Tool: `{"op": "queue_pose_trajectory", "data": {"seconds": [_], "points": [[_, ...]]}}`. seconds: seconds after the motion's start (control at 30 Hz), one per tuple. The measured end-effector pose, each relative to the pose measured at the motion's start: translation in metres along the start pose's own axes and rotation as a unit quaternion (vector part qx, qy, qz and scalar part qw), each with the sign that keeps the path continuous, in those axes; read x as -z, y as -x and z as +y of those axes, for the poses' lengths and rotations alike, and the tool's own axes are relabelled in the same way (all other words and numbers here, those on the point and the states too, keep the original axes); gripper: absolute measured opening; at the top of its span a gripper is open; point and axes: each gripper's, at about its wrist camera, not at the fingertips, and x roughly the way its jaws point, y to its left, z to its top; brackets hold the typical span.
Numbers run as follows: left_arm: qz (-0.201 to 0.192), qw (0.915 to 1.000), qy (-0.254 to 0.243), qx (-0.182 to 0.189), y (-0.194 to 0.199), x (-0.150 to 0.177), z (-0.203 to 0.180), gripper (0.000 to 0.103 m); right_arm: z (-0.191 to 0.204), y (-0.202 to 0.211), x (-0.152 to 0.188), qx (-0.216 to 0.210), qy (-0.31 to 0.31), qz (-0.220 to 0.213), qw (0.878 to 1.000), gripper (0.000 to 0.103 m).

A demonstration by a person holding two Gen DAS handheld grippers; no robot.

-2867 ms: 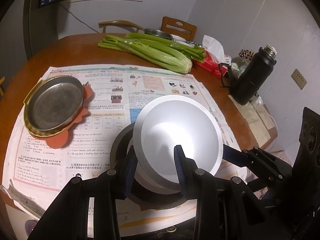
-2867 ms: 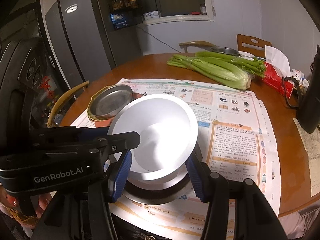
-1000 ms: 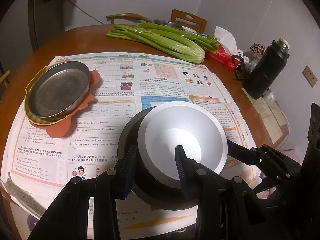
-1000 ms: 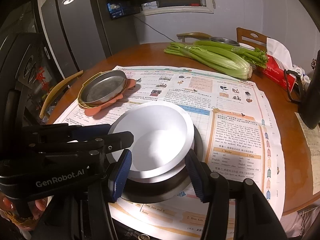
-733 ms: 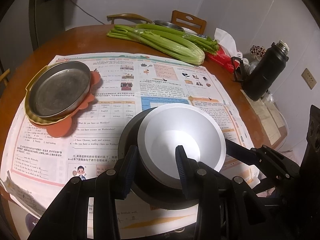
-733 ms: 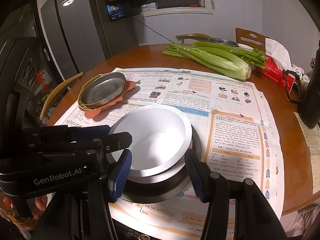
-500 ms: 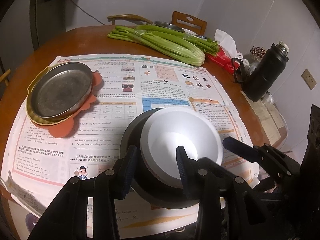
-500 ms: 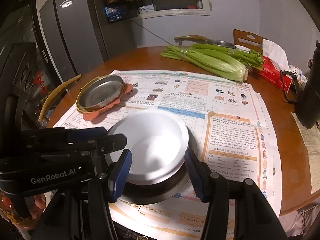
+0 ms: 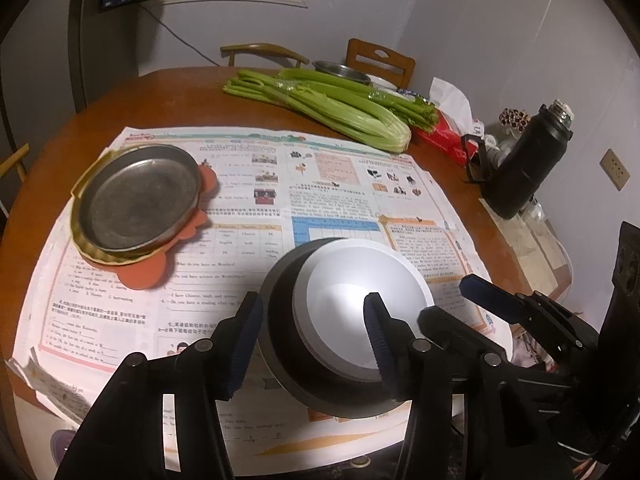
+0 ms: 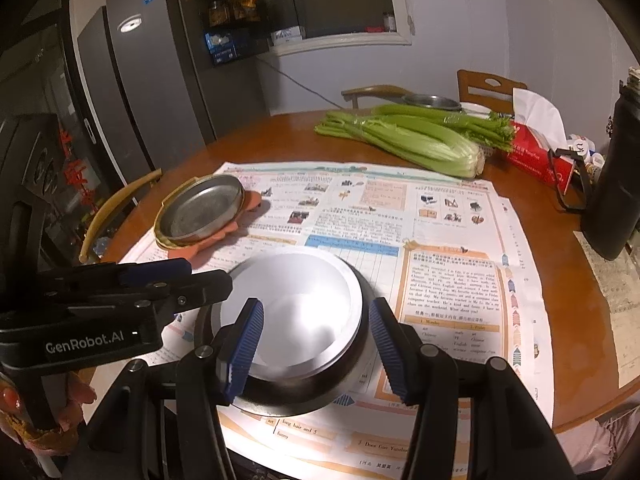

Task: Organize plates and bowls
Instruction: 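Grasp the rim of the steel bowl with the left tool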

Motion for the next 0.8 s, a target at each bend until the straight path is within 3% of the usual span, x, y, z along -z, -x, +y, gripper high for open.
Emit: {"op": "queue_pose_trajectory", "data": {"seconds": [0.43,0.8], "points": [[-0.008,0.9998,0.018,-0.008,0.010,-0.006,0.012,0.065,-0.018,0.026,-0.011,0.008,-0.026,-0.049,0.998,0.058],[0.018,0.9995,0.022,-0.011,-0.011,0.001,0.013,0.066,-0.038,0.003,-0.005,0.015,-0.060,-0.007,0.998,0.060]]}}
